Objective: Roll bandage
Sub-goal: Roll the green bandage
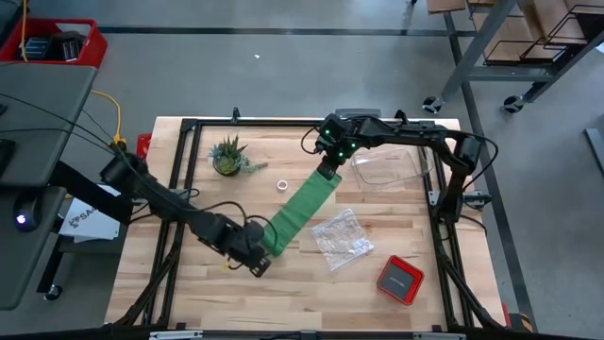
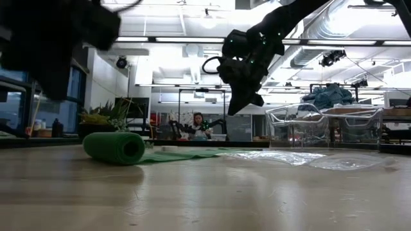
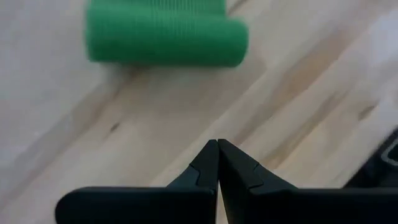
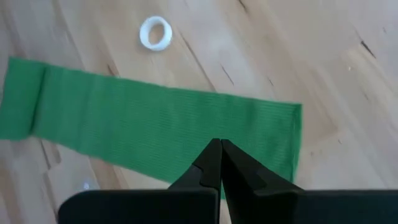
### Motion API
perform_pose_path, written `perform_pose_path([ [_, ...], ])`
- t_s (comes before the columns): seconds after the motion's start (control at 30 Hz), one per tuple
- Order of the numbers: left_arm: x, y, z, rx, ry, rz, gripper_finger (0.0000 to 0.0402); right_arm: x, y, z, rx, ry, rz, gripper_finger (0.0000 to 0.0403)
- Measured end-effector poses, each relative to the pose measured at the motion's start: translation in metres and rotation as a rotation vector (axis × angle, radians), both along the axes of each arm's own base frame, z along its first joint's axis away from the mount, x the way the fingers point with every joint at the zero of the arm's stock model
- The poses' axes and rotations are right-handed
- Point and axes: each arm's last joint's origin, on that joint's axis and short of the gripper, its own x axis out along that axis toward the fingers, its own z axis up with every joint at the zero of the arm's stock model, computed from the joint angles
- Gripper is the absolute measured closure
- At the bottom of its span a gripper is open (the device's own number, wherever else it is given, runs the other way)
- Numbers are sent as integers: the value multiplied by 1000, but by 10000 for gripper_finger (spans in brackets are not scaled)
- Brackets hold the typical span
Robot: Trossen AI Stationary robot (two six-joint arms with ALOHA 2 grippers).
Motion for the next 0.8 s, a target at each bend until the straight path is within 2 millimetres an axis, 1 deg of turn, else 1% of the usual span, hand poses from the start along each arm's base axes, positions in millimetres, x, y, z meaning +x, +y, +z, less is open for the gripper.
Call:
perform_pose_path([
  [0.17, 13, 6, -34, -55, 115, 12, 401, 0, -1, 0, -2, -2, -3, 403],
  [0.3, 25, 13, -44, -73, 104, 15, 402, -1, -2, 0, -6, -1, -7, 403],
  [0.47, 29, 26, -43, -65, 98, 18, 401, -1, -2, 0, -6, -1, -8, 403],
  [0.57, 33, 37, -38, -63, 76, 47, 401, 0, -2, 0, -8, -2, -9, 403],
  [0.7, 45, 55, -30, -17, -5, 36, 401, 0, -2, 0, -10, -4, -9, 403],
  [0.8, 58, 72, -21, 20, -81, -5, 401, -1, -4, 0, -10, -5, -13, 403],
])
